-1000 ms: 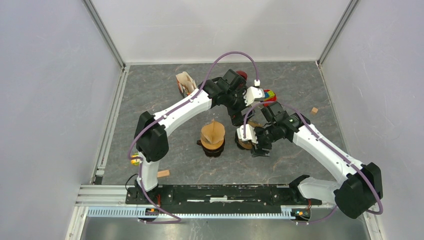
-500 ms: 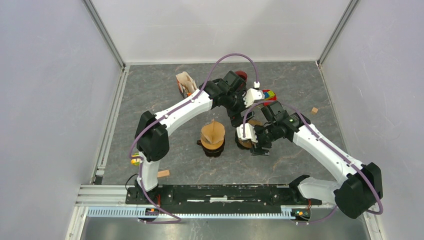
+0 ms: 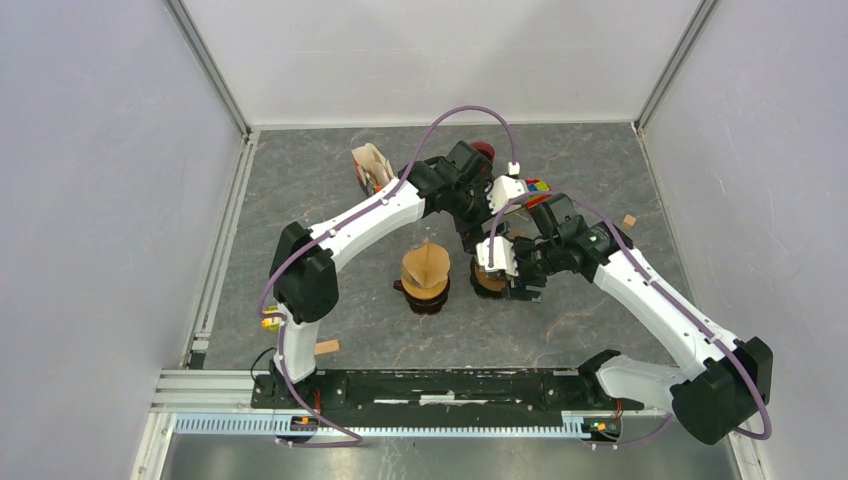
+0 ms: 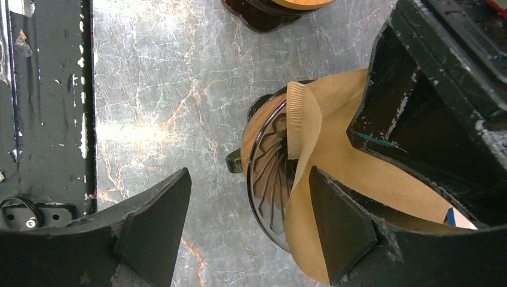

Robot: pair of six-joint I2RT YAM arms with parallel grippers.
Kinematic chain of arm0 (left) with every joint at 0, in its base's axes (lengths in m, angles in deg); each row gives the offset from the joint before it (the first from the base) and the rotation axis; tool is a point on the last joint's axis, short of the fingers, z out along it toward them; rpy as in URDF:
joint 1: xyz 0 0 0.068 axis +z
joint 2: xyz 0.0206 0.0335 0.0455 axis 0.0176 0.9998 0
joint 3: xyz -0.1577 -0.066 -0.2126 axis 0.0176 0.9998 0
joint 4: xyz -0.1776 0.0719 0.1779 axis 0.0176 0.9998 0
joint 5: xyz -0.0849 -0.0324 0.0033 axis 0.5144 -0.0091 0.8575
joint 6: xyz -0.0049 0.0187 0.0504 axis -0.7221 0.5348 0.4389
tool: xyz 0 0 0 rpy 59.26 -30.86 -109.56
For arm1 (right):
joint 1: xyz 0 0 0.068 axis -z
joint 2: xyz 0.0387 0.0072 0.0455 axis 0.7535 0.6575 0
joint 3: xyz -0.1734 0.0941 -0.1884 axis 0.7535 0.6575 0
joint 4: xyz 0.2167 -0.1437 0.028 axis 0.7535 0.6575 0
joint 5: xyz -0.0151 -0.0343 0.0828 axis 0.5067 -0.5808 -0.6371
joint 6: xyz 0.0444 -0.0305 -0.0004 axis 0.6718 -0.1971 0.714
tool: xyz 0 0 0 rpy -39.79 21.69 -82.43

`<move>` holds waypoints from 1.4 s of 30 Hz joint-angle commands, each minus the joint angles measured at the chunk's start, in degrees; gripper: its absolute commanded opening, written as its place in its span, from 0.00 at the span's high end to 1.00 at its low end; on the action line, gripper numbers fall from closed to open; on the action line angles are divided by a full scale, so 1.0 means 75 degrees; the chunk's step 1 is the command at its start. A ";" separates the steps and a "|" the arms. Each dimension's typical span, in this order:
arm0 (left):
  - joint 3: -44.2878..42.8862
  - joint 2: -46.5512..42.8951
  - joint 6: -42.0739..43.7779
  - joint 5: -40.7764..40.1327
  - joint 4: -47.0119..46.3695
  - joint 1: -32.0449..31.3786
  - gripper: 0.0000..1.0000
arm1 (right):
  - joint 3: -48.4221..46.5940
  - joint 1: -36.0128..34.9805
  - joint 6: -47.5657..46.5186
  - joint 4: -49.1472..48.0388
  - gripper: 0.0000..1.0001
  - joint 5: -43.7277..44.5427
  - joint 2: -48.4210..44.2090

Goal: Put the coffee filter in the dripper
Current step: Place the coffee filter in the coffee dripper, then reset both arms

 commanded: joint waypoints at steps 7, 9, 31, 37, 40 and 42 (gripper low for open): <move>-0.0536 -0.0471 -0.0055 0.0092 -0.0141 -0.0046 0.00 | -0.0445 0.0045 0.0038 0.0099 0.20 0.0135 -0.0416; -0.0601 -0.0495 -0.0076 0.0078 -0.0141 -0.0039 0.00 | -0.0488 0.0048 0.0051 0.0108 0.20 0.0142 -0.0428; -0.0552 -0.2053 -0.1484 -0.1422 -0.0740 0.0451 0.00 | -0.1973 0.1459 0.0868 -0.0026 0.11 -0.0583 -0.0575; 0.1008 -0.3531 -0.2854 -0.1488 -0.1911 0.1860 0.00 | -0.2602 0.1760 0.2627 -0.1298 0.07 0.0251 -0.0414; 0.1609 -0.4139 -0.3211 -0.1770 -0.2181 0.2747 0.00 | -0.2548 0.1865 0.3656 -0.2412 0.03 0.1236 -0.0438; 0.2139 -0.4531 -0.3241 -0.2026 -0.2392 0.3187 0.00 | -0.2478 0.2002 0.4095 -0.2880 0.02 0.1866 -0.0361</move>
